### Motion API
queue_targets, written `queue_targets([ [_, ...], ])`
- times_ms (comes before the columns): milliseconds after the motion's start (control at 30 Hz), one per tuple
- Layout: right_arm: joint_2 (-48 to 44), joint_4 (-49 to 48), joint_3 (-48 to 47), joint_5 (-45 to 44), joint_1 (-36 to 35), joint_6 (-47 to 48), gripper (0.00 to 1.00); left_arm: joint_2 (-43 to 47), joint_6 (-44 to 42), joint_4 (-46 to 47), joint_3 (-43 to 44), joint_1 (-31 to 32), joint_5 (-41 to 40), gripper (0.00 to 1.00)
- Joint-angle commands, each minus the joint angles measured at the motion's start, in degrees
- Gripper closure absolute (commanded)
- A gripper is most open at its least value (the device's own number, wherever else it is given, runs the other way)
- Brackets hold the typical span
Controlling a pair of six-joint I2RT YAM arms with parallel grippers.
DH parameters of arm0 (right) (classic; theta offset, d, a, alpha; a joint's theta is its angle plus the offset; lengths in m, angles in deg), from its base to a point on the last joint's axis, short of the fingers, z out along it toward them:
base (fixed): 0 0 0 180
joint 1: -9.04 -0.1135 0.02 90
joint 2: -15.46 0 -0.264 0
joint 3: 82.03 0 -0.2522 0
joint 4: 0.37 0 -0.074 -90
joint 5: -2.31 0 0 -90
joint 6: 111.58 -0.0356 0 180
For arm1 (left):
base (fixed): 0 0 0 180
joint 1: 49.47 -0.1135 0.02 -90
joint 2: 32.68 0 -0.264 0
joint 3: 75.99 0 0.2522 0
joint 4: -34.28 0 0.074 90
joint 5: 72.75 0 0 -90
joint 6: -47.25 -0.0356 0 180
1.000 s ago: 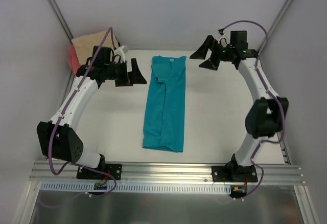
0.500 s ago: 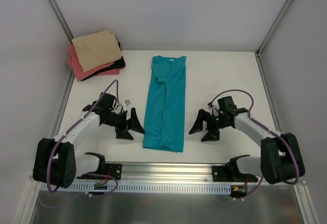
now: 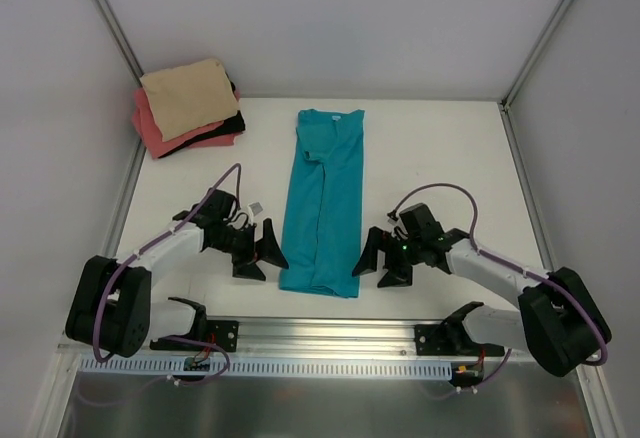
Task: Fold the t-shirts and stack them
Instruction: Grab the bottom of the folded rectangular tshirt with both arms
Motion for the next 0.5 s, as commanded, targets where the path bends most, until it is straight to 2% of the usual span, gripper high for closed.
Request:
queue_targets([
  [0, 0.63, -4.63, 0.15, -4.48, -3.26, -5.51, 0.02, -1.00, 1.47, 2.69, -1.27, 0.97, -1.77, 0.09],
  [300, 8.71, -10.51, -2.48, -6.33, -10.47, -9.03, 0.02, -5.31, 3.75, 9.63, -3.64, 5.27, -7.22, 0.11],
  [467, 11.71, -11.40, -5.03, -6.77, -13.46, -9.82, 0.07, -7.33, 5.51, 12.44, -2.59, 10.11, -9.24, 0.12],
])
